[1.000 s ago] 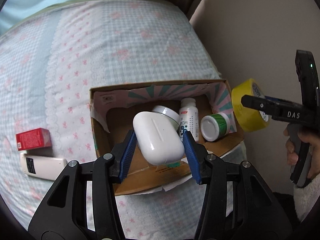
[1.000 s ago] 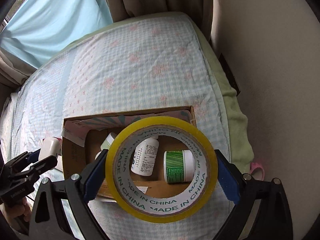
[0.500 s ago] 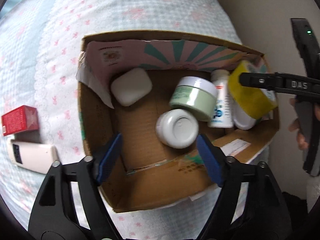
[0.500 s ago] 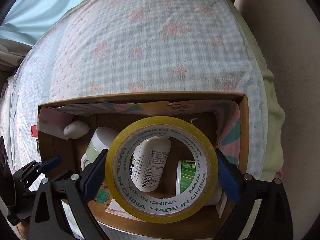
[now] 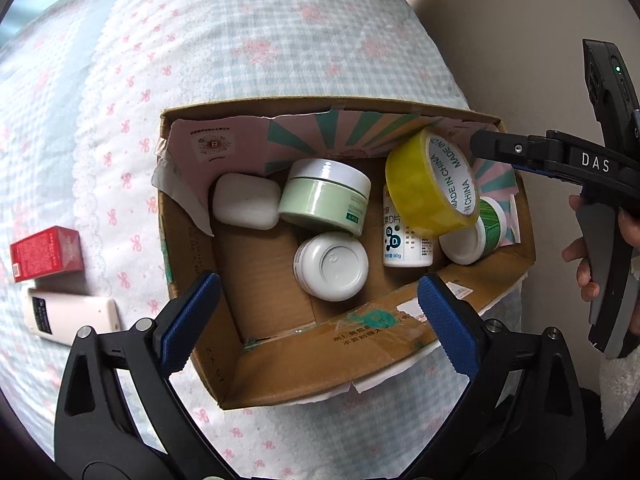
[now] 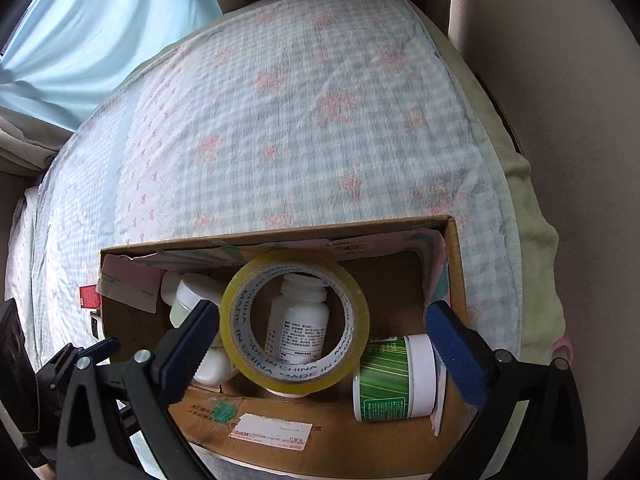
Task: Organize rigid objects
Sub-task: 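Withdraw both tools from the box toward the red box and remote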
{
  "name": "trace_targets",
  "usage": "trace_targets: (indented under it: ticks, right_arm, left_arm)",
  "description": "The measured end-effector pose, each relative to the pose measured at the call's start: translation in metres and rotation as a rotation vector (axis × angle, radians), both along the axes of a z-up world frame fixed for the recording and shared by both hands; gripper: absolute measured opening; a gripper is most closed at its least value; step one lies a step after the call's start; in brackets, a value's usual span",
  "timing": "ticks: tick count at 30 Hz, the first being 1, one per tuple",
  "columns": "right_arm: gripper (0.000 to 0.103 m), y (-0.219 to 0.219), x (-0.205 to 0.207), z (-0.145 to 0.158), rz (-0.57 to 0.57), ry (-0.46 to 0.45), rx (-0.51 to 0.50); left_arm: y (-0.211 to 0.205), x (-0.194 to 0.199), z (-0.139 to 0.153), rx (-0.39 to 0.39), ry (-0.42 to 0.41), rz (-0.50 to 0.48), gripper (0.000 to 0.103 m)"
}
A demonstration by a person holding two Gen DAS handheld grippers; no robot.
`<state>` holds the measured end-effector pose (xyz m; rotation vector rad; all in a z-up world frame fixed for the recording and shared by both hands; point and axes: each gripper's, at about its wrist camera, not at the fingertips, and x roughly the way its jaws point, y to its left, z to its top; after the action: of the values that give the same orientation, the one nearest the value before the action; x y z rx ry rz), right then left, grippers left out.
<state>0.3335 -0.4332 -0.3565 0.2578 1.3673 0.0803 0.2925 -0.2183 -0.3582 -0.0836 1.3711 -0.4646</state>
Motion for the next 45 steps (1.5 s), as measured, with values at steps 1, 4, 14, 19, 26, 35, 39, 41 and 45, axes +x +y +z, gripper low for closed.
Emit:
trace_targets:
  ticks: [1,4,14,19,26,35,39,41,45]
  right_arm:
    - [0.103,0.002,0.000,0.000,0.000,0.000,0.000]
    - [0.103,0.004,-0.004,0.006,0.000,0.006,0.003]
    - [0.103,0.022,-0.029,0.044,0.007,-0.044,0.023]
    - [0.103,0.032,-0.046,0.064,-0.016,-0.068,0.033]
    - [0.103,0.069,-0.085,0.115,-0.024,-0.122,-0.017]
    - [0.103,0.163,-0.143,0.163,-0.112,-0.162,-0.059]
    - [0.103,0.216,-0.165,0.170,-0.191,-0.168,-0.042]
    - [0.103,0.243,-0.172,0.169,-0.223,-0.163,-0.034]
    - [0.103,0.294,-0.182,0.165,-0.250,-0.159,-0.023]
  left_arm:
    - [0.002,-0.001,0.002,0.002,-0.004,-0.001,0.099]
    - [0.005,-0.002,0.010,0.006,-0.017,-0.002,0.099]
    - [0.030,-0.022,0.051,0.023,-0.073,0.002,0.099]
    - [0.050,-0.035,0.079,0.049,-0.107,-0.034,0.099]
    - [0.098,-0.049,0.134,0.043,-0.207,-0.071,0.099]
    - [0.194,-0.059,0.174,-0.013,-0.270,-0.170,0.099]
    - [0.248,-0.054,0.185,0.023,-0.322,-0.239,0.099]
    - [0.273,-0.047,0.187,0.049,-0.342,-0.284,0.099]
    - [0.310,-0.029,0.182,0.099,-0.357,-0.371,0.099]
